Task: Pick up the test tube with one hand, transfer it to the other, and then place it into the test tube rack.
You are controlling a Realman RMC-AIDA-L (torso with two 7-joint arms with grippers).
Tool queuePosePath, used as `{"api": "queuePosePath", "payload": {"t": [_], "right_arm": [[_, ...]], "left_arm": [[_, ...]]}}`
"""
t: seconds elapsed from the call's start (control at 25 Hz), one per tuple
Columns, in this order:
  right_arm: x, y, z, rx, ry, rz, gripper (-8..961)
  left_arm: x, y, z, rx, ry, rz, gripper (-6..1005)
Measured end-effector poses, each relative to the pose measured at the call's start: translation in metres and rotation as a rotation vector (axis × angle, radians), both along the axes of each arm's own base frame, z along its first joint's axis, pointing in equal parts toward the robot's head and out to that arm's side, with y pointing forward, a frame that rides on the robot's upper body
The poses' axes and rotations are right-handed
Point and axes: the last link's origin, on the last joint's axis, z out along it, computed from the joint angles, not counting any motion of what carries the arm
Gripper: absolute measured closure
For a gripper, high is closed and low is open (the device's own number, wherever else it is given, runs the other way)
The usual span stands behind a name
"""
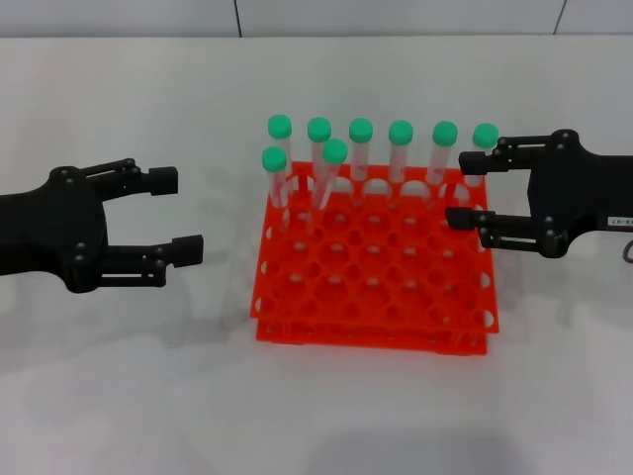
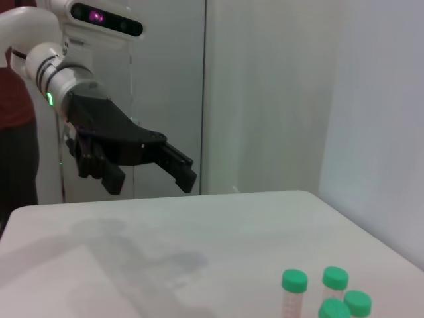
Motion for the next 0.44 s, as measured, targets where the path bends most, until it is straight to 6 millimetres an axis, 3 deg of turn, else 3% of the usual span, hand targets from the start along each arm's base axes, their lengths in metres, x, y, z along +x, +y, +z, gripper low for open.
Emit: {"api": "queuePosePath", "payload": {"t": [0.44], "right_arm": [[0.0000, -0.0025, -0.0006, -0.016, 0.006, -0.006, 344]], "left_arm": [[-0.0011, -0.0013, 0.0000, -0.008, -0.003, 0.013, 106]]}}
